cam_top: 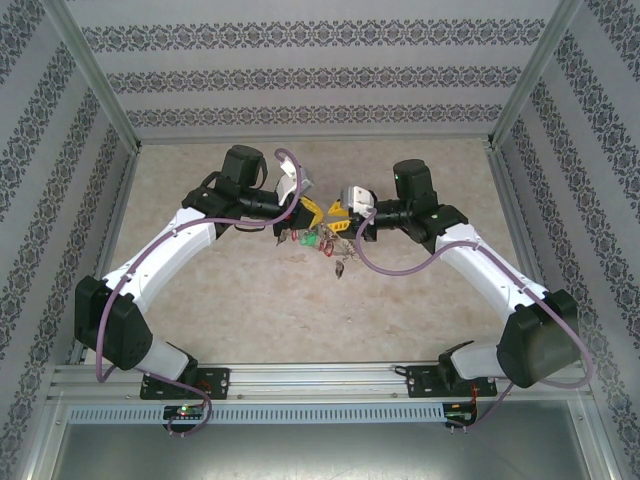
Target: Put the keys on the keyring
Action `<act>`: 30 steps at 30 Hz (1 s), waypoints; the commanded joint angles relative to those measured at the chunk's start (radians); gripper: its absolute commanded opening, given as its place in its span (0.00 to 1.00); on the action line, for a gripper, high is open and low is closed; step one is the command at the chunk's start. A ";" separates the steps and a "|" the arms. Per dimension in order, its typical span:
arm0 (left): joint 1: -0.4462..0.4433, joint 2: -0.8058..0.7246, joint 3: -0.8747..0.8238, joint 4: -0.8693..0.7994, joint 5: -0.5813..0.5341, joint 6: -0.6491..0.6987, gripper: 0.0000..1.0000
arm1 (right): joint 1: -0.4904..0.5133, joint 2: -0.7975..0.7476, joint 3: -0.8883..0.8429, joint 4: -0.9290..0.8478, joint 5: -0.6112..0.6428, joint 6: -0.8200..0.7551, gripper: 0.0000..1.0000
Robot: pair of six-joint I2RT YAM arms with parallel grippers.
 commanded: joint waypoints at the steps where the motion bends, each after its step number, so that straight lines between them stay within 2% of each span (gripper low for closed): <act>1: -0.010 -0.002 0.017 0.044 0.060 0.026 0.00 | 0.012 0.011 0.028 -0.022 -0.044 -0.044 0.28; 10: -0.010 0.002 0.017 0.050 0.088 0.032 0.00 | 0.021 0.029 0.036 -0.016 -0.029 -0.033 0.30; 14: -0.010 0.004 0.017 0.048 0.094 0.034 0.00 | 0.021 0.038 0.043 -0.016 -0.030 -0.028 0.27; 18: -0.010 0.006 0.017 0.048 0.095 0.034 0.00 | 0.023 0.047 0.051 -0.017 -0.044 -0.021 0.18; 21: -0.010 0.005 0.017 0.048 0.100 0.035 0.00 | 0.024 0.049 0.051 -0.015 -0.054 -0.020 0.16; 28: -0.010 0.003 0.008 0.048 0.100 0.039 0.00 | 0.025 0.042 0.044 0.008 -0.095 -0.009 0.01; 30: -0.011 0.001 0.004 0.048 0.097 0.040 0.00 | 0.025 0.036 0.038 0.015 -0.104 -0.006 0.00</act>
